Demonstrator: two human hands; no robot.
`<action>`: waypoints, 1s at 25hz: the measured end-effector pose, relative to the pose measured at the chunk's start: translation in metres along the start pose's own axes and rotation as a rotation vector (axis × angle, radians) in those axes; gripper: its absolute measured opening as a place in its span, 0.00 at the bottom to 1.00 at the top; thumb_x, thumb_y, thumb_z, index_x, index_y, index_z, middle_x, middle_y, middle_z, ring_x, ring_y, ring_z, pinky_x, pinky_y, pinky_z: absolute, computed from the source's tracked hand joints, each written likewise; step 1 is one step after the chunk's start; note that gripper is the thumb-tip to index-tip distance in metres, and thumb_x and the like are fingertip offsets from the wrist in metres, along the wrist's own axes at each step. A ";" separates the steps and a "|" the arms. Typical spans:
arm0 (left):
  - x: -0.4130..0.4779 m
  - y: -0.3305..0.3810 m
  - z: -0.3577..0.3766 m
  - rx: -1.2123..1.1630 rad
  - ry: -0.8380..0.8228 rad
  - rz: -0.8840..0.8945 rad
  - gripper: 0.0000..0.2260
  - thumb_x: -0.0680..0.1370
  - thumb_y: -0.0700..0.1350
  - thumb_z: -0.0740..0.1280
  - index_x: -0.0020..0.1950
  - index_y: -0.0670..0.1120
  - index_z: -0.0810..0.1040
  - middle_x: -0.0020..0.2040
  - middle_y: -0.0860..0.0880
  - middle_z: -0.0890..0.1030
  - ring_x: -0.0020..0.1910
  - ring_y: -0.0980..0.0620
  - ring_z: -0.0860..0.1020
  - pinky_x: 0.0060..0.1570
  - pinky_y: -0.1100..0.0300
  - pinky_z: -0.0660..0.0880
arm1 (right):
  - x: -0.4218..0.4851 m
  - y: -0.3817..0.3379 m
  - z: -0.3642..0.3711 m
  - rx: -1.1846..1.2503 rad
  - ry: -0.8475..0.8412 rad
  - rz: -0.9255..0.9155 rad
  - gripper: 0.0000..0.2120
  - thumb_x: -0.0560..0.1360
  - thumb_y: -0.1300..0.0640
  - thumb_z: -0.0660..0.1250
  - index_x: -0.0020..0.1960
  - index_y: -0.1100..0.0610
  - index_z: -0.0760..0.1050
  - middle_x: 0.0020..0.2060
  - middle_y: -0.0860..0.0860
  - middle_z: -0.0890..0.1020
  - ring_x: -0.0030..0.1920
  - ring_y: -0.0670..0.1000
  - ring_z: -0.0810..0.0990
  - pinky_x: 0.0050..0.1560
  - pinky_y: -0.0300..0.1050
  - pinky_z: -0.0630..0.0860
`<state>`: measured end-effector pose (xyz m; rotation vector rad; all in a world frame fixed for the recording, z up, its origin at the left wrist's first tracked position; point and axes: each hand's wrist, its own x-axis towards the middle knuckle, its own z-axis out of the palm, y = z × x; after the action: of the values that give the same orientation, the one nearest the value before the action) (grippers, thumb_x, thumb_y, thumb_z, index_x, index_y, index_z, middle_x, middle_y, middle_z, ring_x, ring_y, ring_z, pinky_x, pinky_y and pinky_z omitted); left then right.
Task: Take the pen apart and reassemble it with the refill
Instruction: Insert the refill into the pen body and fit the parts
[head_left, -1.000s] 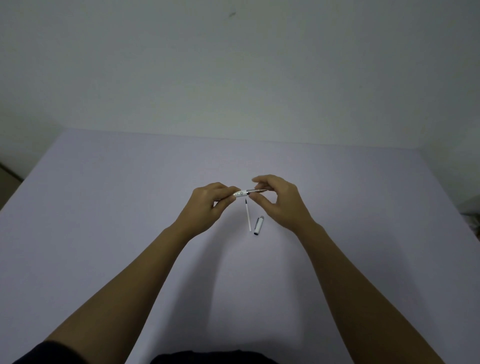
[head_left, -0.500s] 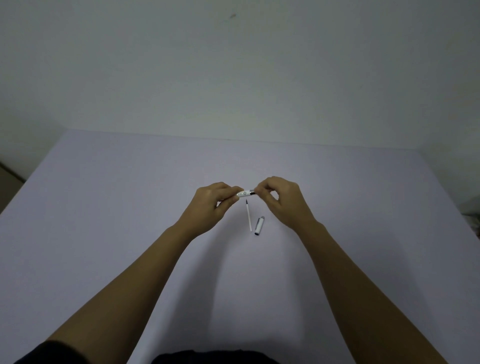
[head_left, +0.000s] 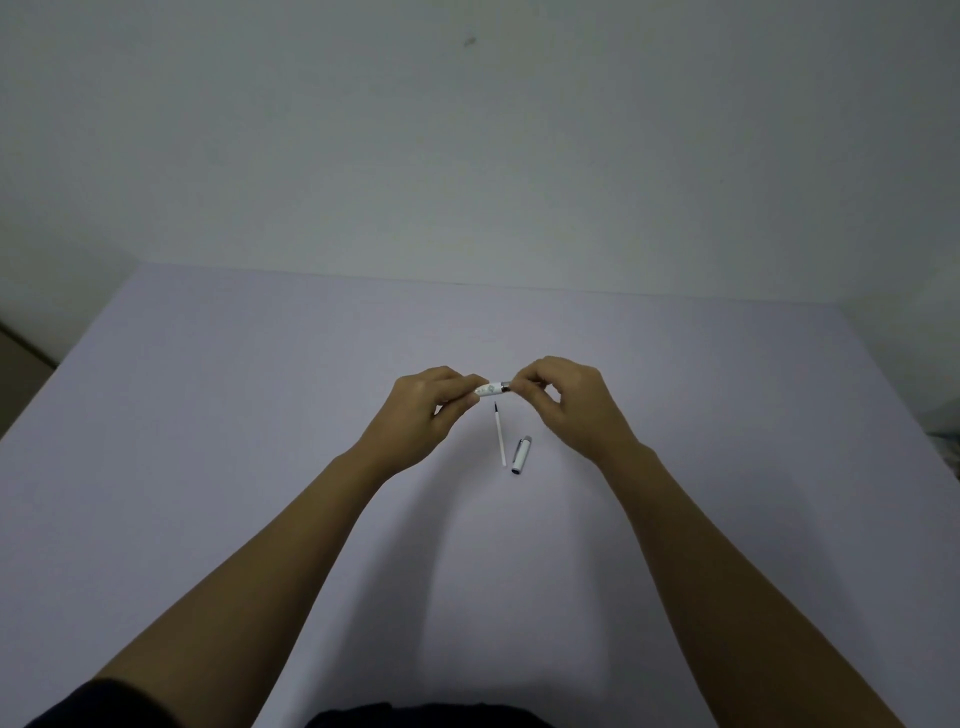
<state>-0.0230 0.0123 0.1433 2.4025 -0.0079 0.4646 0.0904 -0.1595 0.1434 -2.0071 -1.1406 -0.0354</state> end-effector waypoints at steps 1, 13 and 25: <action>0.000 0.001 0.000 0.000 0.002 0.001 0.09 0.77 0.42 0.64 0.56 0.48 0.79 0.40 0.46 0.81 0.38 0.52 0.75 0.39 0.70 0.67 | 0.000 0.000 0.000 -0.017 0.002 0.016 0.08 0.75 0.55 0.64 0.45 0.58 0.79 0.36 0.54 0.82 0.36 0.50 0.77 0.39 0.41 0.72; 0.002 0.004 -0.002 -0.011 0.003 0.003 0.09 0.77 0.41 0.64 0.56 0.48 0.79 0.41 0.46 0.81 0.39 0.51 0.75 0.39 0.70 0.67 | 0.000 -0.005 -0.003 -0.072 -0.011 -0.082 0.10 0.72 0.55 0.69 0.51 0.58 0.77 0.41 0.52 0.83 0.42 0.47 0.79 0.46 0.35 0.74; 0.000 0.002 0.001 0.016 0.036 0.029 0.09 0.77 0.41 0.64 0.56 0.46 0.79 0.42 0.45 0.81 0.39 0.49 0.77 0.39 0.65 0.70 | 0.002 -0.002 0.001 -0.063 -0.047 -0.074 0.05 0.75 0.60 0.65 0.47 0.58 0.80 0.36 0.54 0.82 0.36 0.50 0.77 0.39 0.39 0.72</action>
<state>-0.0230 0.0095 0.1438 2.4119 -0.0235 0.5235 0.0896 -0.1568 0.1451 -2.0294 -1.2572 -0.0627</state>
